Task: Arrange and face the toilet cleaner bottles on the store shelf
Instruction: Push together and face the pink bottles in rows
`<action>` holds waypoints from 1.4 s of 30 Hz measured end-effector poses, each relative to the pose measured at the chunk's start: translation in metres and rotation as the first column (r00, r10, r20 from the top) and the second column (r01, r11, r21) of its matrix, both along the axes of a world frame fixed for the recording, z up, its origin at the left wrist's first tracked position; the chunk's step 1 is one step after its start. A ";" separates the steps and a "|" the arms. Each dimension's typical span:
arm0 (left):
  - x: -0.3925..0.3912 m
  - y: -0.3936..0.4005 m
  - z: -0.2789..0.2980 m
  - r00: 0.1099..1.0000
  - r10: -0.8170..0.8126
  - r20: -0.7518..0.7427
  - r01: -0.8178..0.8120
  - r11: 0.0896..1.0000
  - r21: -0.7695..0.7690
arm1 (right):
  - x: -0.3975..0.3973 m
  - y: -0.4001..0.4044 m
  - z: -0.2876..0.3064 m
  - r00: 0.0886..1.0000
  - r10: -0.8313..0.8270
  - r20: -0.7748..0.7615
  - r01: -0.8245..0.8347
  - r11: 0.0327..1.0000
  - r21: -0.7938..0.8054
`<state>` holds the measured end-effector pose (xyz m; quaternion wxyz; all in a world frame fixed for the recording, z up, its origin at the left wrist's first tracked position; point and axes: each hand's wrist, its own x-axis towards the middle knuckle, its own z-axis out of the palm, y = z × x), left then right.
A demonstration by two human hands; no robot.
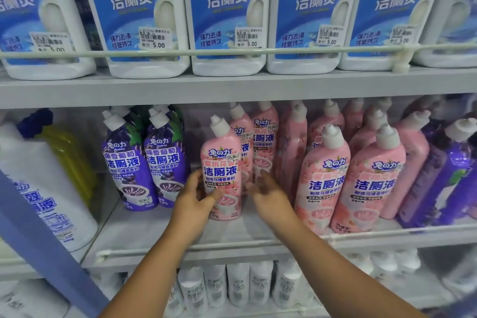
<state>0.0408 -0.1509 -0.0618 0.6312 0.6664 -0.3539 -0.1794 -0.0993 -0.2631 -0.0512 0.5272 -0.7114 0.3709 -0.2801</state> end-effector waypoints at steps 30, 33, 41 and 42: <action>-0.167 -0.068 0.010 0.984 -0.174 -0.033 0.177 0.972 0.152 | -0.224 -0.081 0.003 0.996 -0.091 0.000 0.090 0.981 -0.174; -0.157 -0.053 0.013 0.986 -0.147 -0.073 0.155 0.980 0.123 | -0.216 -0.085 -0.001 0.995 -0.101 -0.027 0.093 0.974 -0.204; -0.099 0.005 0.022 0.996 -0.078 -0.042 0.082 0.992 0.100 | -0.145 -0.043 -0.002 0.996 0.087 0.032 -0.079 0.976 -0.204; -0.092 0.011 0.021 0.997 -0.071 -0.039 0.075 0.992 0.100 | -0.136 -0.039 -0.001 0.994 0.100 0.032 -0.091 0.974 -0.206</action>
